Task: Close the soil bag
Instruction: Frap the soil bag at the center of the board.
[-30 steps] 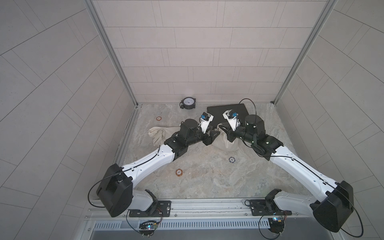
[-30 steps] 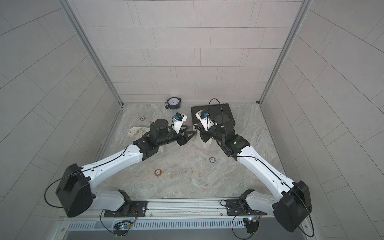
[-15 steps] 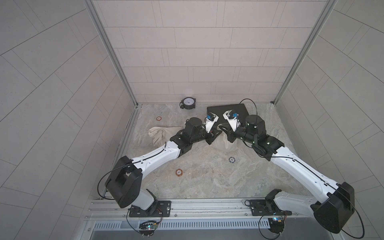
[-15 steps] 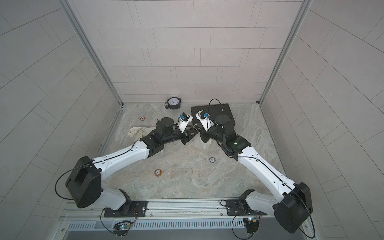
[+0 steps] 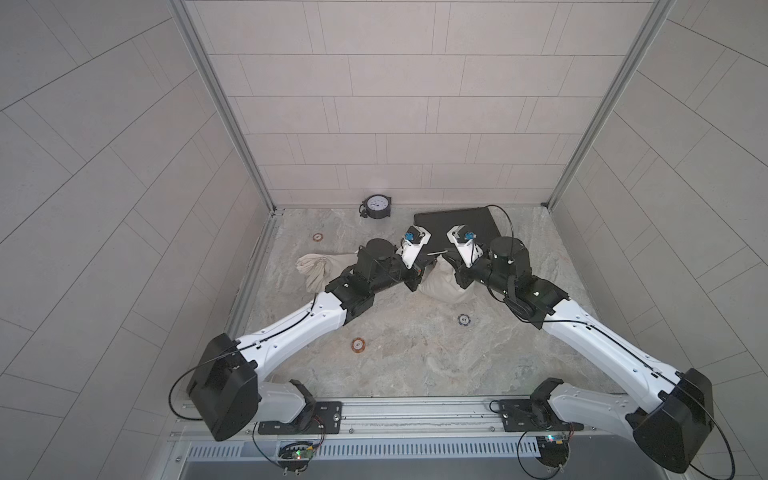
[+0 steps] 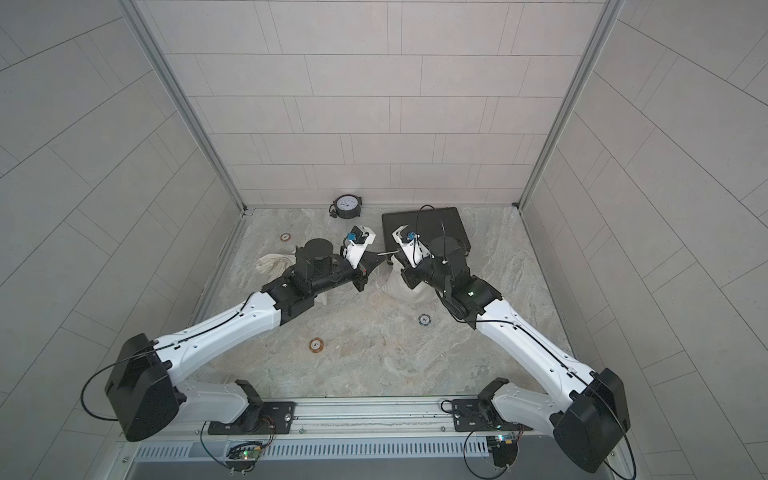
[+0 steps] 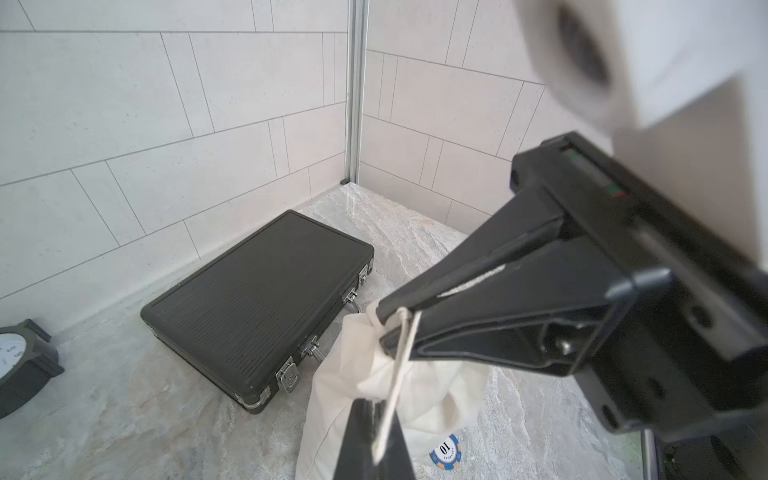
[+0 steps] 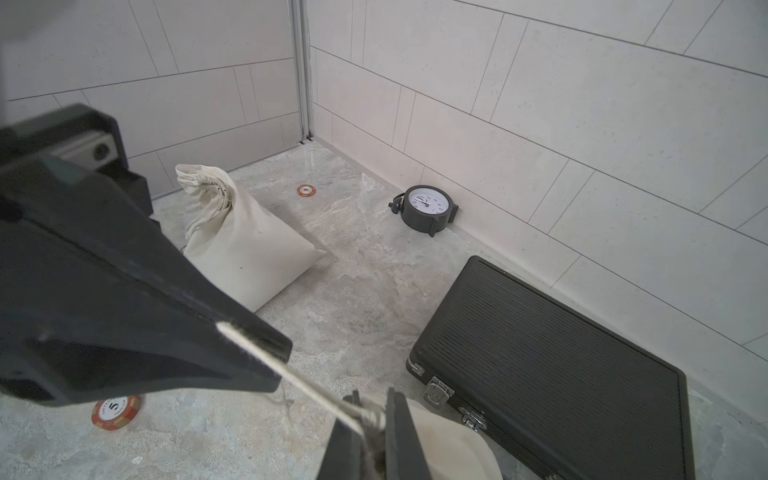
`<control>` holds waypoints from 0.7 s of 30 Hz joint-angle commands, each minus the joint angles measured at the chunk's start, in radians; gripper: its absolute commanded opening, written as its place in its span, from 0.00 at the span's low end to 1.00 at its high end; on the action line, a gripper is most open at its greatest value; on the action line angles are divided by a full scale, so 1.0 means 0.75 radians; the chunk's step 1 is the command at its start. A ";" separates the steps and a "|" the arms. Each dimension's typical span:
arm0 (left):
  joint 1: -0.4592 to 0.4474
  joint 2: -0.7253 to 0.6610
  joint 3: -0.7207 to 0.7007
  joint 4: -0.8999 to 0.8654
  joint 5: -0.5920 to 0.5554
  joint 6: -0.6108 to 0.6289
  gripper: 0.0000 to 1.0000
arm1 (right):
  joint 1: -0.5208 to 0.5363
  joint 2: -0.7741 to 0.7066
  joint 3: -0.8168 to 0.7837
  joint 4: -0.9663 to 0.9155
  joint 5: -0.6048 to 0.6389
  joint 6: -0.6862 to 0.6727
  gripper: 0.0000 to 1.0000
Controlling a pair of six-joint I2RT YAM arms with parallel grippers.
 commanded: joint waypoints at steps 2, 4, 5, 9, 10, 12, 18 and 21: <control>0.014 -0.054 -0.021 -0.111 -0.069 0.032 0.00 | -0.033 0.003 -0.007 -0.015 0.157 -0.009 0.03; 0.016 -0.068 -0.013 -0.144 -0.065 0.041 0.00 | -0.033 0.012 -0.018 -0.005 0.188 -0.010 0.05; 0.015 -0.084 -0.010 -0.156 -0.053 0.041 0.00 | -0.033 0.021 -0.026 0.003 0.225 -0.009 0.06; 0.014 -0.239 -0.030 -0.150 -0.012 -0.039 0.00 | -0.066 0.118 -0.044 0.008 0.423 0.015 0.10; 0.014 -0.284 -0.032 -0.150 -0.017 -0.065 0.00 | -0.080 0.144 -0.047 0.007 0.476 0.027 0.12; 0.015 -0.355 -0.019 -0.180 -0.025 -0.122 0.00 | -0.103 0.206 -0.048 -0.004 0.552 0.037 0.13; 0.015 -0.428 0.066 -0.291 0.031 -0.237 0.00 | -0.134 0.288 -0.055 -0.016 0.629 0.053 0.15; 0.017 -0.443 0.080 -0.309 0.022 -0.284 0.00 | -0.141 0.265 -0.064 -0.011 0.629 0.056 0.21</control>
